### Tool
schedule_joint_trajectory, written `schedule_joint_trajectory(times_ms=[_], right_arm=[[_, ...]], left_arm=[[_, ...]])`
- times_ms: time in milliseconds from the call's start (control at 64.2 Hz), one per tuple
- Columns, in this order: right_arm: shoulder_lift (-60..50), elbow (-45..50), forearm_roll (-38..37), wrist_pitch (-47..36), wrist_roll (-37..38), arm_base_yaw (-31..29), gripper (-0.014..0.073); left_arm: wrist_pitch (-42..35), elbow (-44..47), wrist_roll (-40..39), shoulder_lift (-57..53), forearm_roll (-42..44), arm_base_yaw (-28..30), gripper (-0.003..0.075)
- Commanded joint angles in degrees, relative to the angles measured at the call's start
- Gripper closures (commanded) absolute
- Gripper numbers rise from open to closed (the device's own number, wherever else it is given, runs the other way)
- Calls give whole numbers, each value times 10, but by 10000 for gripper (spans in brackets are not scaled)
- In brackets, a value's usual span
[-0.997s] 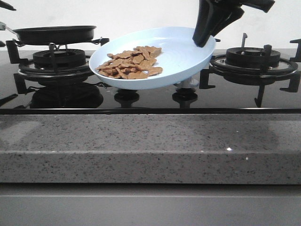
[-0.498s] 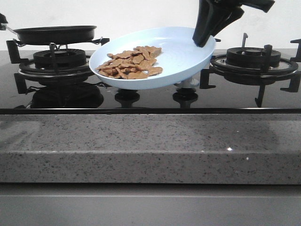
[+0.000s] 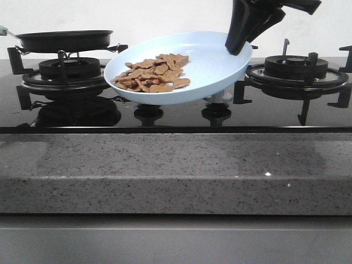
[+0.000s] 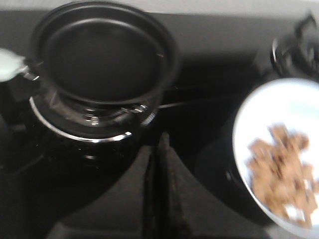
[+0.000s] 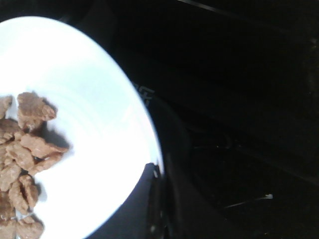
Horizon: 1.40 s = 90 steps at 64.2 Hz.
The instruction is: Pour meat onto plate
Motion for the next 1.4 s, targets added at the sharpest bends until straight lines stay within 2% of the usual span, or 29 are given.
schedule_joint_trajectory(times_ms=[0,156,311,420,545,747,950,1168,1386], right_arm=[[-31,-14,11,-26,-2,-1,652],[-31,-14,11,-26,-2,-1,652],[-31,-14,11,-26,-2,-1,652],[-31,-14,11,-26,-2,-1,652],[-31,-14,11,-30,-2,-1,652],[-24,-33,13,-26,5,-6,652],[33,-139,31,2,31,-48,652],[116,-237,58,32,31,-82,652],[168,-245,59,23,31,-84,652]], left_arm=[[-54,-1,-101,-52,128,-82,741],[-130,81,-244,-116,320,-197,741],[-257,200,-295,-193,416,-265,741],[-335,265,-295,-245,419,-282,741],[-389,317,-295,-290,420,-281,741],[-407,333,-295,-309,411,-281,741],[-459,333,-295,-308,411,-281,741],[-465,333,-295,-308,411,-281,741],[-465,333,-295,-308,411,-281,741]])
